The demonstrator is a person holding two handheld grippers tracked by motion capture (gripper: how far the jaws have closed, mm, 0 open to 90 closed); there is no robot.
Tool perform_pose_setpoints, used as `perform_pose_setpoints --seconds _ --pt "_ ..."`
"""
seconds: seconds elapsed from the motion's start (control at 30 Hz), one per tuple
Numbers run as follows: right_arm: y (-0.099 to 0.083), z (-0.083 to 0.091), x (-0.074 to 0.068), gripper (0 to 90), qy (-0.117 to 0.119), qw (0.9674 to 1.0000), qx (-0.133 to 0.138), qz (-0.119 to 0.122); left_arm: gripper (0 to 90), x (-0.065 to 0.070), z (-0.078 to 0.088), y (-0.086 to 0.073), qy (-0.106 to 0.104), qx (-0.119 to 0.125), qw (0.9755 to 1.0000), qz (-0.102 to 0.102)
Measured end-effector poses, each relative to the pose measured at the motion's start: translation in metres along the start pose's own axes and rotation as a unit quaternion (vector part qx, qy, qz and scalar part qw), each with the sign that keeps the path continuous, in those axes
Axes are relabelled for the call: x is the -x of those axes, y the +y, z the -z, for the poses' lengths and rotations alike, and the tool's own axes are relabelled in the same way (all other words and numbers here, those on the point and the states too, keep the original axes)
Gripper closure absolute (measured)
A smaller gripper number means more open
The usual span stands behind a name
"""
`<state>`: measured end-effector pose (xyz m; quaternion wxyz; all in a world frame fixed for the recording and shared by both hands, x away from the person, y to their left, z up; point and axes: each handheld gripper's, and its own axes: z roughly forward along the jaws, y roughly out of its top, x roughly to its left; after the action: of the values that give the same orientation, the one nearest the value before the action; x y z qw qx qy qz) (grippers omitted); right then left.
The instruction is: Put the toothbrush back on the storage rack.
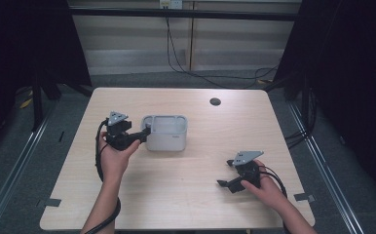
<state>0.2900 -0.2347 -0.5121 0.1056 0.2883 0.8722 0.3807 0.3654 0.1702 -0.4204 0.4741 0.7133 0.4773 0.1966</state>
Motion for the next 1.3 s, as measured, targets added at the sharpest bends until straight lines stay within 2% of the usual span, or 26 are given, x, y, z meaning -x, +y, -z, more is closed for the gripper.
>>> perform_pose_setpoints --seconds 0.23,0.77,1.3 --pt "0.0 0.0 0.0 12.4 0.0 1.0 0.0 0.0 21.0 0.002 0.004 -0.002 -0.002 0.002 1.0 -0.006" --pt "0.0 0.0 0.0 12.4 0.0 1.0 0.0 0.0 20.2 0.004 0.01 -0.012 -0.023 -0.005 0.9997 -0.007" --pt "0.0 0.0 0.0 12.4 0.0 1.0 0.0 0.0 20.1 -0.009 0.02 -0.029 -0.029 -0.017 0.9994 -0.006"
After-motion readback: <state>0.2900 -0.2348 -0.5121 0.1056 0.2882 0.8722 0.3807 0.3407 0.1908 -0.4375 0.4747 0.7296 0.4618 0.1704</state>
